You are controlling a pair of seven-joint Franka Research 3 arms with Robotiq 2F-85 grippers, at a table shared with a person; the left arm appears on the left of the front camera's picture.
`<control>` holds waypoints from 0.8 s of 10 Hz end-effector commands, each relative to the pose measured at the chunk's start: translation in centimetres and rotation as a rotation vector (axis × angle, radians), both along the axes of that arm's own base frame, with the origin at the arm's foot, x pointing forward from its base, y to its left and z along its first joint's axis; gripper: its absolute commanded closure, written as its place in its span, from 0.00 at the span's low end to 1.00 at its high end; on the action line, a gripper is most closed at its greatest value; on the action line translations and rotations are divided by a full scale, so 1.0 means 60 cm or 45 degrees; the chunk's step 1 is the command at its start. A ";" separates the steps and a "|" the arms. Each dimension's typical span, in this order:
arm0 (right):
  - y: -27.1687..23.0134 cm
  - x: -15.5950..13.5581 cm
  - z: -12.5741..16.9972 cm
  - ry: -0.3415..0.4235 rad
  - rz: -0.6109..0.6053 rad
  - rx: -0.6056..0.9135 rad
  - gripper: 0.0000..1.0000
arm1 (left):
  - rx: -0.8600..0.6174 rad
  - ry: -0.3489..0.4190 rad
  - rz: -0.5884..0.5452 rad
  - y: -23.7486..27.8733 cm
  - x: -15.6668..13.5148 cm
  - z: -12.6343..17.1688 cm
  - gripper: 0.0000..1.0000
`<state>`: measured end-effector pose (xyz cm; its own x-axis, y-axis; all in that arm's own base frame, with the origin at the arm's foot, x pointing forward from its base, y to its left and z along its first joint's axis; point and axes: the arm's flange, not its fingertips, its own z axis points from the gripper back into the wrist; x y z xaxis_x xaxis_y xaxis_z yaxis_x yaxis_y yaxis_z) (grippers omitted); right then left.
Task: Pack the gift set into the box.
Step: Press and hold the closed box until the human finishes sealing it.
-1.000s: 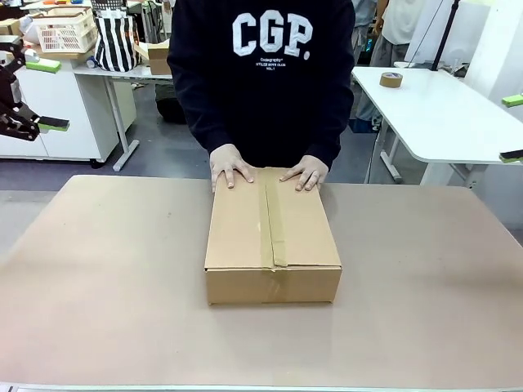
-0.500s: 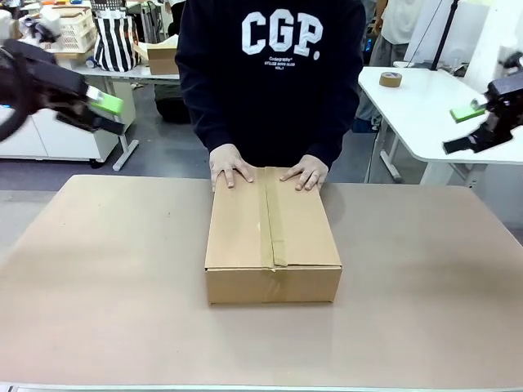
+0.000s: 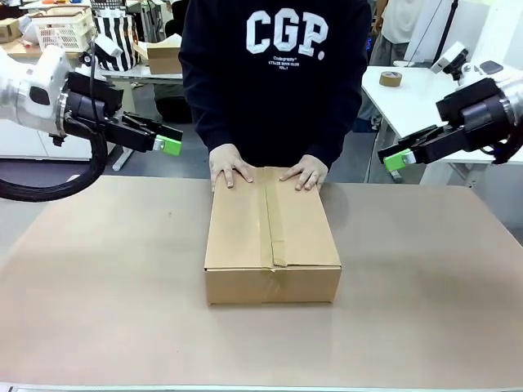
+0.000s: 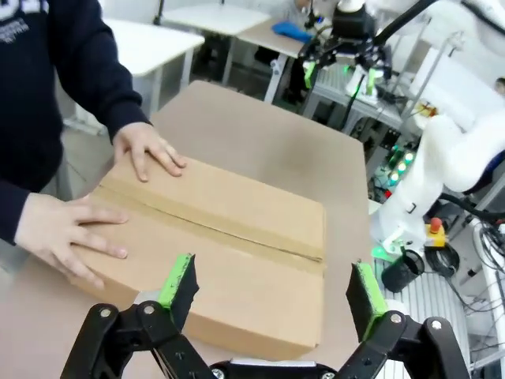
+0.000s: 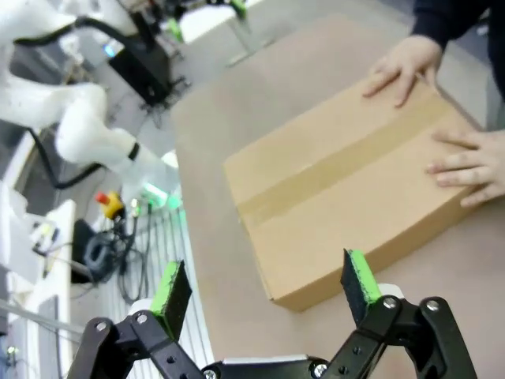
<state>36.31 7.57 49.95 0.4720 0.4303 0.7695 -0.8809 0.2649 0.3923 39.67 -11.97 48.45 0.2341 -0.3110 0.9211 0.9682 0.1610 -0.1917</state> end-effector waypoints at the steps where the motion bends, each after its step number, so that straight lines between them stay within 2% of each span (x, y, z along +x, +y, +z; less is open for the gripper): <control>1: -0.036 0.016 0.020 0.126 -0.024 0.092 0.00 | 0.037 0.020 0.054 0.025 0.002 0.024 0.00; 2: 0.000 0.000 0.000 0.000 0.000 0.000 0.00 | 0.037 0.020 0.054 0.025 0.002 0.024 0.00; 3: 0.023 0.010 -0.002 -0.094 0.108 -0.108 0.00 | 0.009 0.002 0.018 0.010 0.002 0.005 0.00; 4: 0.097 0.023 -0.021 -0.379 0.365 -0.240 0.00 | -0.012 -0.126 -0.103 -0.030 0.019 -0.034 0.00; 5: 0.148 0.033 -0.048 -0.641 0.516 -0.201 0.00 | 0.012 -0.209 -0.195 -0.060 0.039 -0.081 0.00; 6: 0.170 0.047 -0.082 -0.793 0.575 -0.180 0.00 | 0.049 -0.265 -0.202 -0.073 0.051 -0.119 0.00; 7: 0.187 0.060 -0.121 -0.822 0.617 -0.085 0.00 | 0.093 -0.427 -0.206 -0.084 0.058 -0.153 0.00; 8: 0.204 0.071 -0.163 -0.758 0.622 -0.020 0.00 | 0.085 -0.506 -0.250 -0.098 0.065 -0.185 0.00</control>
<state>38.35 20.29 43.20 -0.2285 0.6267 0.7450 -0.9731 -0.1712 -0.1544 42.22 -17.36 38.47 -0.1074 -0.4181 0.9020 0.9942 -0.0388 0.1003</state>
